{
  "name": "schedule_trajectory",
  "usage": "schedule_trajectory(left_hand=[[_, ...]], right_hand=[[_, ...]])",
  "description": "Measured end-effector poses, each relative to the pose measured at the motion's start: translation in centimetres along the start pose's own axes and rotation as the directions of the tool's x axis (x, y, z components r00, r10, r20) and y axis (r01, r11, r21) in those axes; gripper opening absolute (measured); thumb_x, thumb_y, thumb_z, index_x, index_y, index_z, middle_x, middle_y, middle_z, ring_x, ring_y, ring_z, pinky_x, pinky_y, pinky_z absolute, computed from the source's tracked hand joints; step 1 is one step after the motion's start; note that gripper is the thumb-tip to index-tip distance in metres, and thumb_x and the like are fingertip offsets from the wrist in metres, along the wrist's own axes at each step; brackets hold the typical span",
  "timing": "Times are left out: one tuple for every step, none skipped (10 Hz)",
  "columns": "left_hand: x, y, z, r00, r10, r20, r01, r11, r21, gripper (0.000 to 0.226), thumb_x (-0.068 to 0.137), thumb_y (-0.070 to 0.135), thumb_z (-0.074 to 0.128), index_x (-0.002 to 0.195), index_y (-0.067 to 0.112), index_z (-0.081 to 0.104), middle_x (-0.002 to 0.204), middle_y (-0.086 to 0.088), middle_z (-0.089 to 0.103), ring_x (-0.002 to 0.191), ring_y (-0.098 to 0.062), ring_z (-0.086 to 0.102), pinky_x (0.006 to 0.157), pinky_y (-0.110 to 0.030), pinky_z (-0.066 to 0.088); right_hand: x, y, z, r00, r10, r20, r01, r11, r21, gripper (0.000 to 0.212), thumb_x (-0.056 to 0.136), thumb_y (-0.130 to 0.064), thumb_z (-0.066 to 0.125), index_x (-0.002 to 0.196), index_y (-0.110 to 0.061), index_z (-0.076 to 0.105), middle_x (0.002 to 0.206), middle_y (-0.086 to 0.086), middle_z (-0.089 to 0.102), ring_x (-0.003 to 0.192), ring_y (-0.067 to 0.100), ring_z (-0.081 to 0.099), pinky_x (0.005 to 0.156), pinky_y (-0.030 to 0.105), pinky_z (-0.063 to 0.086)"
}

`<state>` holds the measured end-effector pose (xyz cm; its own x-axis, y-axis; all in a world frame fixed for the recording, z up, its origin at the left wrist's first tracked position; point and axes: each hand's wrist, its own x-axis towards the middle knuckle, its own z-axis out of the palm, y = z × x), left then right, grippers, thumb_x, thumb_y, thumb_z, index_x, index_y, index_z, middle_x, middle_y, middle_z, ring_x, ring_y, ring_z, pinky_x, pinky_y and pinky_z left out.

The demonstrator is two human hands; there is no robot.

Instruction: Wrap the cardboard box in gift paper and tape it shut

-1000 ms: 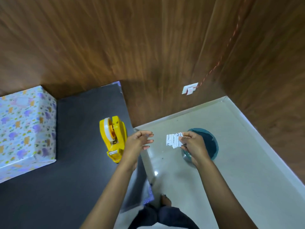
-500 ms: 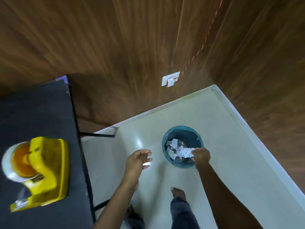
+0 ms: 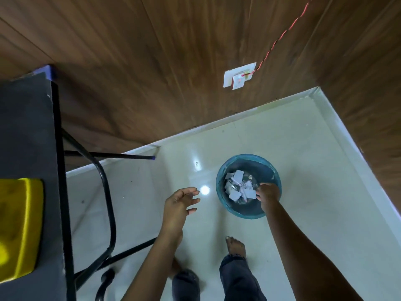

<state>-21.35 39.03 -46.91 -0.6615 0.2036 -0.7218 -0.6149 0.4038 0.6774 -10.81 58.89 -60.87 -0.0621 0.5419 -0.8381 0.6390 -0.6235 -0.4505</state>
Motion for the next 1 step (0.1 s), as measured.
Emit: schedule_trajectory(left_hand=[[-1.29, 0.93, -0.11, 1.0, 0.013, -0.012, -0.013, 0.999, -0.047, 0.023, 0.095, 0.005, 0.045, 0.089, 0.014, 0.065, 0.096, -0.005, 0.07, 0.09, -0.022, 0.065, 0.075, -0.029, 0.05]], right_hand=[[-2.2, -1.4, -1.44, 0.999, 0.004, 0.043, -0.01, 0.988, 0.153, 0.033, 0.096, 0.003, 0.039, 0.126, 0.011, 0.049, 0.103, 0.029, 0.06, 0.05, 0.015, 0.058, 0.036, 0.013, 0.045]])
